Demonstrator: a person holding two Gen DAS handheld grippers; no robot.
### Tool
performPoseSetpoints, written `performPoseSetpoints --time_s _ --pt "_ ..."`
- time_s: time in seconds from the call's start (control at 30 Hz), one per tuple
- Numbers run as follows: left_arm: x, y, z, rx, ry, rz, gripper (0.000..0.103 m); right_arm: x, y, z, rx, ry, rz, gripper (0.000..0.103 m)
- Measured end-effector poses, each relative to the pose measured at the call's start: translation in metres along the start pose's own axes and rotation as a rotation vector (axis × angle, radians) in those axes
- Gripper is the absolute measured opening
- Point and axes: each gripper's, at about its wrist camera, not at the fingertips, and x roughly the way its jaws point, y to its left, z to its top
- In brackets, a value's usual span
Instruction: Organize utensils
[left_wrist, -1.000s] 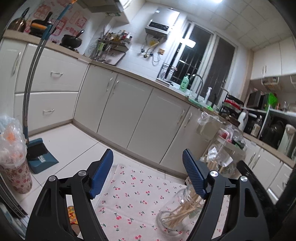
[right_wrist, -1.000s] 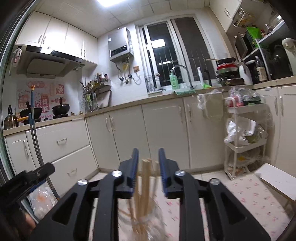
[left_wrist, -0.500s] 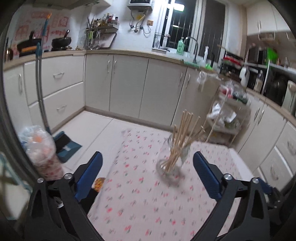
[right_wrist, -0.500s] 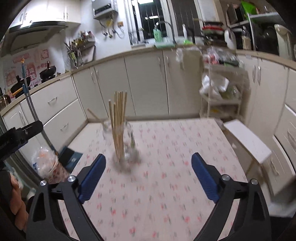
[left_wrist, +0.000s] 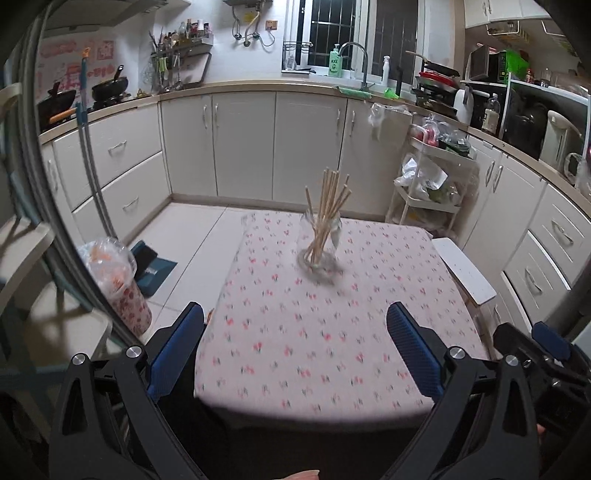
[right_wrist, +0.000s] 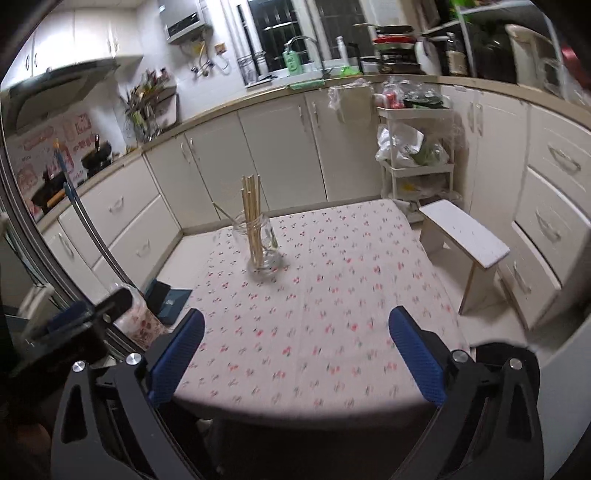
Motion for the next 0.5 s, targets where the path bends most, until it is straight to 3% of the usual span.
performPoseSetpoints --time_s 0.27,0.5 --pt "-0.036 0.003 -0.03 0.028 0.006 0.044 0.095 -0.036 0.008 -0.029 0.021 0.0 -0.018 0.096" --pt "-0.062 0.022 -0.04 -0.021 -0.028 0.052 0.095 -0.051 0.021 -0.041 -0.026 -0.007 -0.022 0.096"
